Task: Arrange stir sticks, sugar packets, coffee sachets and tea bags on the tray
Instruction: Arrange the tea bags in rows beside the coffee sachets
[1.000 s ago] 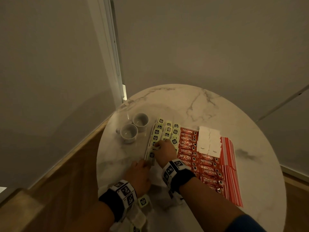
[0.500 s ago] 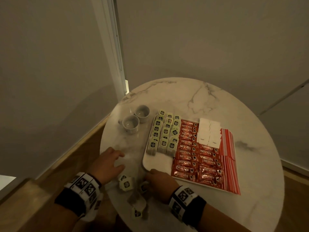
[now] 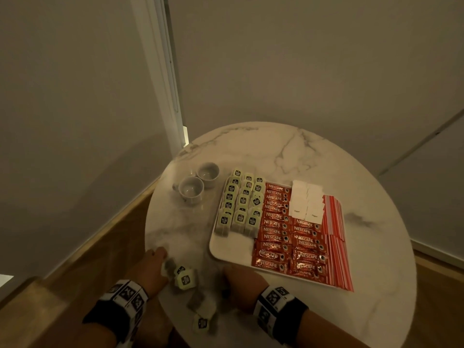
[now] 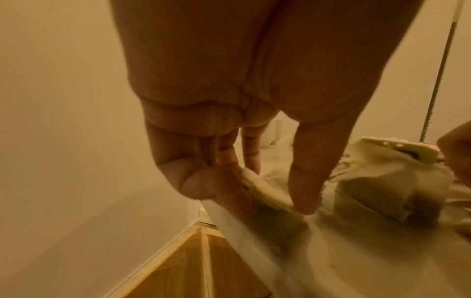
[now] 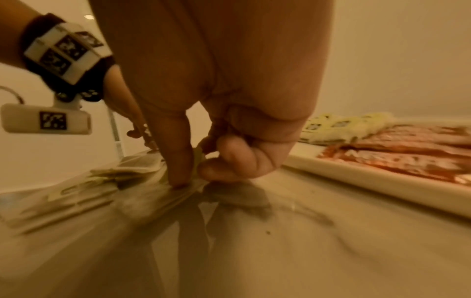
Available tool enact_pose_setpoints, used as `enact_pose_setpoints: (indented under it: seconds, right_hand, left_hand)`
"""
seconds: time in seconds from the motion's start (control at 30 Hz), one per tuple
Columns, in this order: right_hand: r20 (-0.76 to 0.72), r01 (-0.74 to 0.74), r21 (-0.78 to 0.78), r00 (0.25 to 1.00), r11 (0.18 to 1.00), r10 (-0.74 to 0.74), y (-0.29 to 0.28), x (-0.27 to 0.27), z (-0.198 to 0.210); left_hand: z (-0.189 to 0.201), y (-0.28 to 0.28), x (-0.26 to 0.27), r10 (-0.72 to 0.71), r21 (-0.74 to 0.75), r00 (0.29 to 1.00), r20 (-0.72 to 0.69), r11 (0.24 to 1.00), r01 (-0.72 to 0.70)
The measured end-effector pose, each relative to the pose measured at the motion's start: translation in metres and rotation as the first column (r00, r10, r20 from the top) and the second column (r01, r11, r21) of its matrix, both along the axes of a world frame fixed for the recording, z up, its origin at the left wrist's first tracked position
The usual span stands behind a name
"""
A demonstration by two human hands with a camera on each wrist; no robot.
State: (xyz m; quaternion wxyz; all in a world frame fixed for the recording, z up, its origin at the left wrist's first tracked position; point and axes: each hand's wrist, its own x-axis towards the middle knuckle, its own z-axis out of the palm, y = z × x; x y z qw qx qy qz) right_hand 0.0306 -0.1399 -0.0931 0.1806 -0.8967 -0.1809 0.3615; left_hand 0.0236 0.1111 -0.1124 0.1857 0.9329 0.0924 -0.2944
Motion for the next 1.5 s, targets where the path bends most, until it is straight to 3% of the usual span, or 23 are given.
enact_pose_setpoints:
  seconds: [0.27, 0.4, 0.5, 0.57, 0.73, 0.9, 1.03, 1.17, 1.3, 1.5]
  right_hand:
    - [-0.145, 0.011, 0.004, 0.989, 1.0, -0.01, -0.025, 0.019, 0.007]
    - [-0.128, 0.182, 0.105, 0.977, 0.978, -0.168, -0.035, 0.055, 0.018]
    - [-0.121, 0.386, 0.167, 0.921, 0.907, -0.369, -0.031, 0.08, 0.023]
    - [-0.087, 0.431, 0.153, 0.902, 0.889, -0.422, -0.027, 0.094, 0.022]
    - [-0.005, 0.448, 0.057, 0.894, 0.892, -0.448, -0.012, 0.112, 0.011]
    - [0.14, 0.456, 0.026, 0.879, 0.889, -0.455, -0.009, 0.117, 0.005]
    - [0.19, 0.431, 0.007, 0.885, 0.902, -0.424, -0.009, 0.117, 0.001]
    - [0.202, 0.429, 0.007, 0.884, 0.903, -0.421, -0.008, 0.116, -0.003]
    - [0.186, 0.466, 0.04, 0.866, 0.884, -0.464, -0.006, 0.115, -0.004]
    - [0.182, 0.503, 0.068, 0.843, 0.861, -0.507, -0.005, 0.117, -0.006]
  left_hand:
    - [-0.002, 0.006, 0.022, 0.037, -0.052, 0.999, 0.024, 0.998, -0.036]
    - [0.018, -0.001, 0.035, 0.068, -0.092, 0.992, 0.107, 0.994, -0.058]
    - [0.029, -0.003, 0.043, 0.106, -0.118, 0.975, 0.197, 0.989, -0.084]
    - [0.035, -0.005, 0.045, 0.158, -0.171, 0.957, 0.245, 0.978, -0.118]
    - [0.044, -0.012, 0.047, 0.376, -0.425, 0.912, 0.164, 0.861, -0.279]
    - [0.049, -0.025, 0.051, 0.448, -0.555, 0.885, 0.125, 0.771, -0.312]
    - [0.053, -0.037, 0.055, 0.514, -0.681, 0.857, 0.041, 0.642, -0.352]
    - [0.056, -0.048, 0.058, 0.447, -0.646, 0.886, 0.126, 0.715, -0.269]
    - [0.057, -0.06, 0.063, 0.386, -0.655, 0.905, 0.178, 0.733, -0.184]
    - [0.058, -0.072, 0.07, 0.43, -0.785, 0.9, 0.076, 0.582, -0.211]
